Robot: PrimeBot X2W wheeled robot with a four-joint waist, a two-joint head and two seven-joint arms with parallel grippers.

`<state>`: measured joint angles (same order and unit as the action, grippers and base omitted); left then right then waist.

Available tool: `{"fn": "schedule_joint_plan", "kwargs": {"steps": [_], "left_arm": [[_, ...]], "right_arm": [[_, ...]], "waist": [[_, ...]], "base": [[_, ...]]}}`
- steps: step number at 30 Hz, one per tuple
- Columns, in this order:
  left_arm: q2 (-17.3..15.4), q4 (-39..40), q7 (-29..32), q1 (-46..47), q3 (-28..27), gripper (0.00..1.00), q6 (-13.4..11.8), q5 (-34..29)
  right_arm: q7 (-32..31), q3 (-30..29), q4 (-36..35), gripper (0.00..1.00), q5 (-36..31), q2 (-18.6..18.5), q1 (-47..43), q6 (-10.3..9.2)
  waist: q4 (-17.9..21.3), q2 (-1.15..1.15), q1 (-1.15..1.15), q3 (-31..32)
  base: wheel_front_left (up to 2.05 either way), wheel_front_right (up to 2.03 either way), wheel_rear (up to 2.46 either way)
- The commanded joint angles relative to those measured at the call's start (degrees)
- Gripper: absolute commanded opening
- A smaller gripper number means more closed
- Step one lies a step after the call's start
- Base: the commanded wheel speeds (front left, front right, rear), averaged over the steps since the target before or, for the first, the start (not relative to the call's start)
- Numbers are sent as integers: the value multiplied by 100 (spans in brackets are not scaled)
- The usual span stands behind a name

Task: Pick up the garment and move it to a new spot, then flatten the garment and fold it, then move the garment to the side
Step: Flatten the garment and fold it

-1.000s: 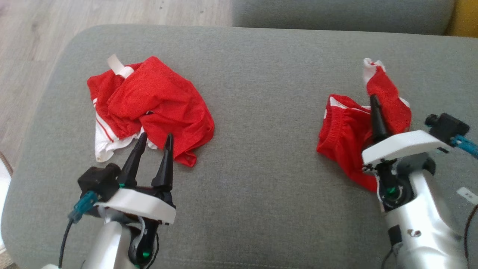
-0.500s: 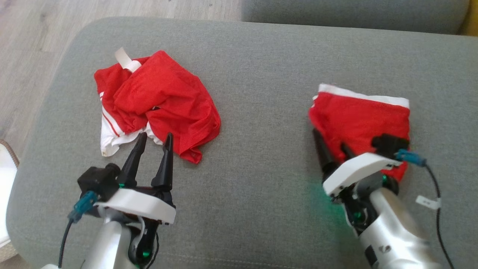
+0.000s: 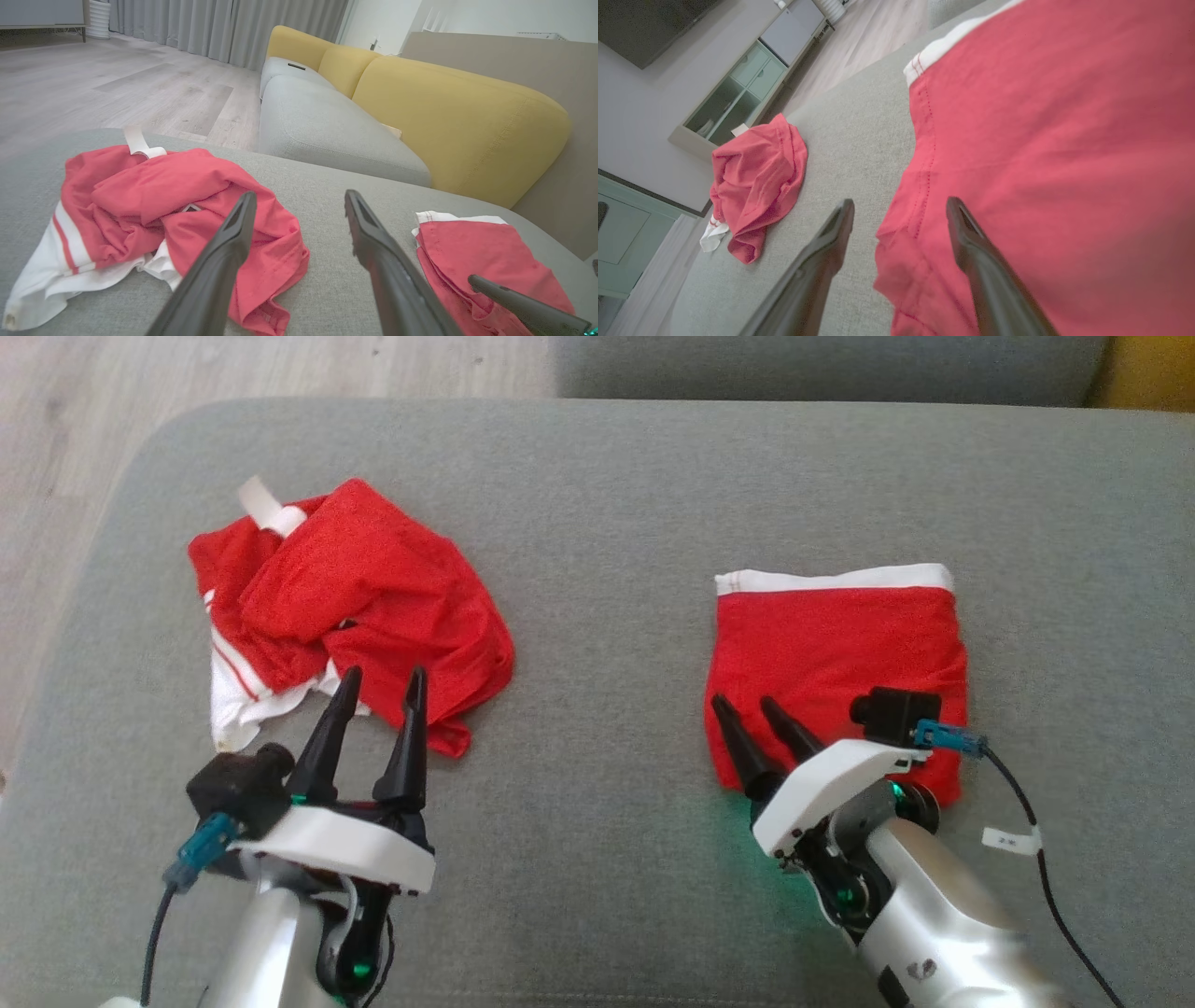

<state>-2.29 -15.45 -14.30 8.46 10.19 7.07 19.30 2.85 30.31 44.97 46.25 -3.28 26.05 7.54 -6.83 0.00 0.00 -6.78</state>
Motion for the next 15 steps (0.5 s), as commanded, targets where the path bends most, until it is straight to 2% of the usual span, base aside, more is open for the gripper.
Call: {"fn": "schedule_joint_plan", "kwargs": {"steps": [1,4,8,13,15], "left_arm": [[-59,161,-70,174,-226,100,-1,-21],[-59,170,-70,139,-281,100,-2,-48],[-59,207,-70,102,-324,100,-1,-76],[-59,331,-70,109,-356,100,-1,-93],[-59,400,-70,122,-365,100,0,-99]], "right_arm": [[106,120,-191,100,27,40,188,-5],[317,164,-419,100,48,40,211,-5],[585,7,-605,100,-263,-20,205,-5],[942,-572,-849,100,-893,-342,98,-5],[1043,-830,-945,100,-1400,-516,42,-5]], "waist": [[71,0,0,49],[243,0,0,153],[411,0,0,266],[542,0,0,336],[590,0,0,348]], "base": [[0,0,0],[0,0,0],[0,0,0],[0,0,0],[0,0,0]]}}
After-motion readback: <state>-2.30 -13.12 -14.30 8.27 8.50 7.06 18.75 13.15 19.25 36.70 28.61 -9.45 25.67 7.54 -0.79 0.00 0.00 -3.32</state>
